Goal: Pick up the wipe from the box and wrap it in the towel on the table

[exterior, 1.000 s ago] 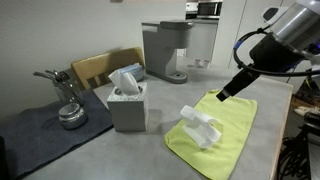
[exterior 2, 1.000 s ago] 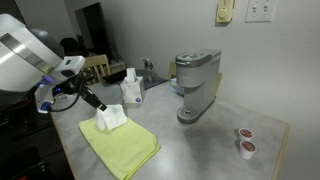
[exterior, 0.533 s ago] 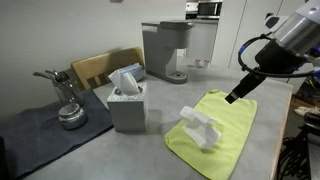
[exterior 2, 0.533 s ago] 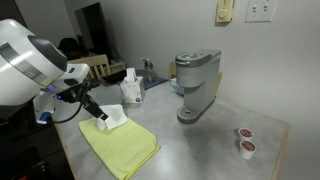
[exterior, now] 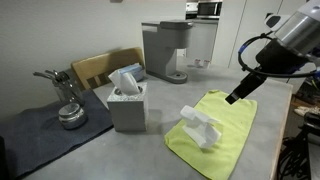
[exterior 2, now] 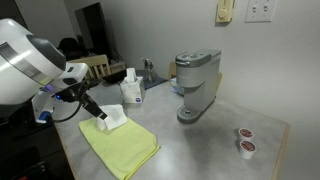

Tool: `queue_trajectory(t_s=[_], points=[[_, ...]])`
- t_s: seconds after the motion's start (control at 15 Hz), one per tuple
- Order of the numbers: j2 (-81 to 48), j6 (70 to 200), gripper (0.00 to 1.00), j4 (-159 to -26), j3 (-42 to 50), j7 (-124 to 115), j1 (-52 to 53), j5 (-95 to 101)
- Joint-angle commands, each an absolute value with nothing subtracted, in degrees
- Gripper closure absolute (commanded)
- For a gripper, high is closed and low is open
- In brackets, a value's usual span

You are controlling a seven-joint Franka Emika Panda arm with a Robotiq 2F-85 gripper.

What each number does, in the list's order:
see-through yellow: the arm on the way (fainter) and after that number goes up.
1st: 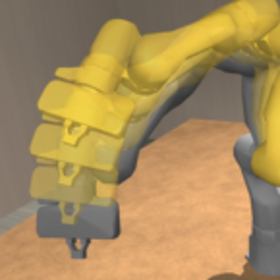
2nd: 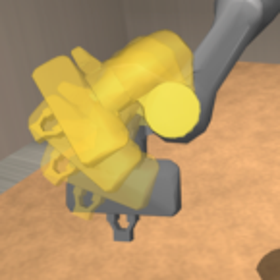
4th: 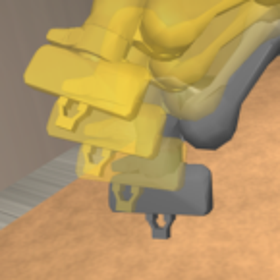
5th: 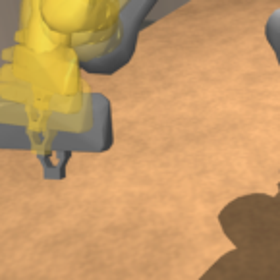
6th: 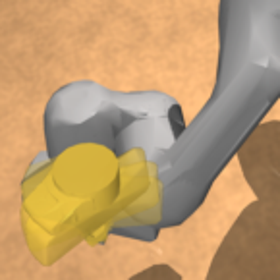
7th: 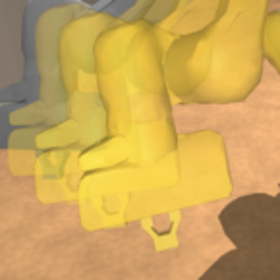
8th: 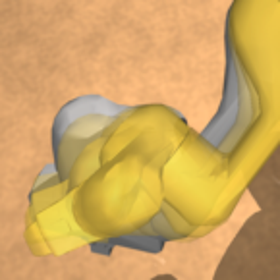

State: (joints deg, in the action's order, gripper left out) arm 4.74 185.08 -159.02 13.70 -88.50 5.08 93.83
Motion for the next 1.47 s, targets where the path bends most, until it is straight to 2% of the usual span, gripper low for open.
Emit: queue_trajectory(t_s=[0.0, 0.67, 1.0, 1.07, 1.13, 1.2, 1.4], points=[[1.0, 186.8, 0.00, -158.1, 14.9, -87.1, 4.1, 95.0], [-4.0, 185.7, 0.00, -156.0, 22.1, -86.1, 0.7, 95.3], [-11.5, 194.6, 0.00, -151.6, 26.7, -79.1, -2.6, 97.2], [-12.8, 197.2, 0.00, -152.1, 22.2, -70.5, -8.7, 91.8], [-15.9, 201.0, 0.00, -149.2, 26.9, -74.7, -5.3, 96.7], [-9.7, 194.9, 0.00, -153.3, 25.4, -76.0, -4.1, 94.4], [-14.2, 198.6, 0.00, -150.7, 26.8, -75.1, -5.0, 95.4]])
